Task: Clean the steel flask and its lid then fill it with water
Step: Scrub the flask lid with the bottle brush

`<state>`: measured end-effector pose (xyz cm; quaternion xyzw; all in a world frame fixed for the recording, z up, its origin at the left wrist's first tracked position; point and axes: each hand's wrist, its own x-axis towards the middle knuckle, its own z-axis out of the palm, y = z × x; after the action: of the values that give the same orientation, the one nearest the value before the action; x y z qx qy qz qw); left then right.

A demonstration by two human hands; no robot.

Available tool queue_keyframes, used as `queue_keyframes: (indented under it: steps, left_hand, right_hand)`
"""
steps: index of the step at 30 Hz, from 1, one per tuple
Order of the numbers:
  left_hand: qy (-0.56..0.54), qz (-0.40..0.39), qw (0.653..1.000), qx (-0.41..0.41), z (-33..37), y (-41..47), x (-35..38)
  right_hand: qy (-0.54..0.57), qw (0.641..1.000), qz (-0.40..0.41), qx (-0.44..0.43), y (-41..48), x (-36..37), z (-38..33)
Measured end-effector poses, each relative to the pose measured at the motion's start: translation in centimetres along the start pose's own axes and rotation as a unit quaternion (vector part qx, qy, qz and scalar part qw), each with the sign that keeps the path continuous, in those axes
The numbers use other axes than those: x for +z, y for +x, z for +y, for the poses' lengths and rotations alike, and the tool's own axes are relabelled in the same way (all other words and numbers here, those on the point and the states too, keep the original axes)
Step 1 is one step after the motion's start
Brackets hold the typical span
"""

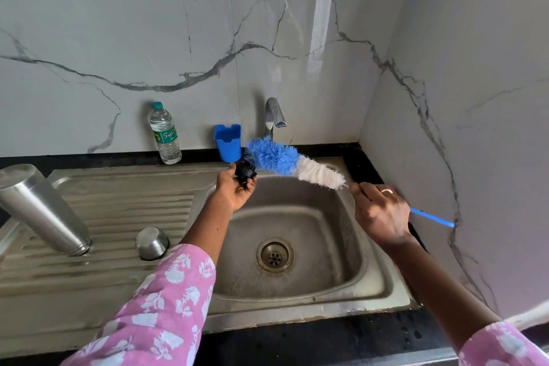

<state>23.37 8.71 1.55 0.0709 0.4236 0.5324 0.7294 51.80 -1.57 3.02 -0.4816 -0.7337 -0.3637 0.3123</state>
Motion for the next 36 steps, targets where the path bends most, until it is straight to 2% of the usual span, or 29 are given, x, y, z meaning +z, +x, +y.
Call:
queue_keyframes:
  steps: [6, 12, 17, 24, 30, 36]
  left_hand:
    - [-0.042, -0.037, 0.998, -0.012, -0.7, 0.0, -0.1]
    - [-0.07, -0.042, 0.997, 0.015, -0.8, -0.1, 0.0]
    - [-0.081, -0.031, 0.996, 0.034, -0.2, 0.0, -0.5]
    - [-0.031, -0.029, 0.998, 0.04, -0.9, 0.1, 0.1]
    - [0.009, -0.011, 0.998, 0.063, -1.5, 0.3, 0.4]
    - [0.015, -0.003, 0.997, 0.076, -0.9, 0.5, -0.1]
  right_hand:
    - [0.019, 0.993, -0.035, 0.114, 1.1, 0.5, -1.3]
    - [0.03, 0.991, -0.099, 0.087, 0.2, 0.8, -1.9]
    - [0.032, 0.995, -0.082, 0.054, -0.9, 1.0, -0.7]
    - [0.083, 0.982, -0.035, 0.167, 0.1, 1.2, -1.8]
    - [0.055, 0.989, -0.073, 0.116, -0.4, 1.3, -2.6]
    - [0.021, 0.997, -0.055, 0.056, -1.2, 1.2, -1.2]
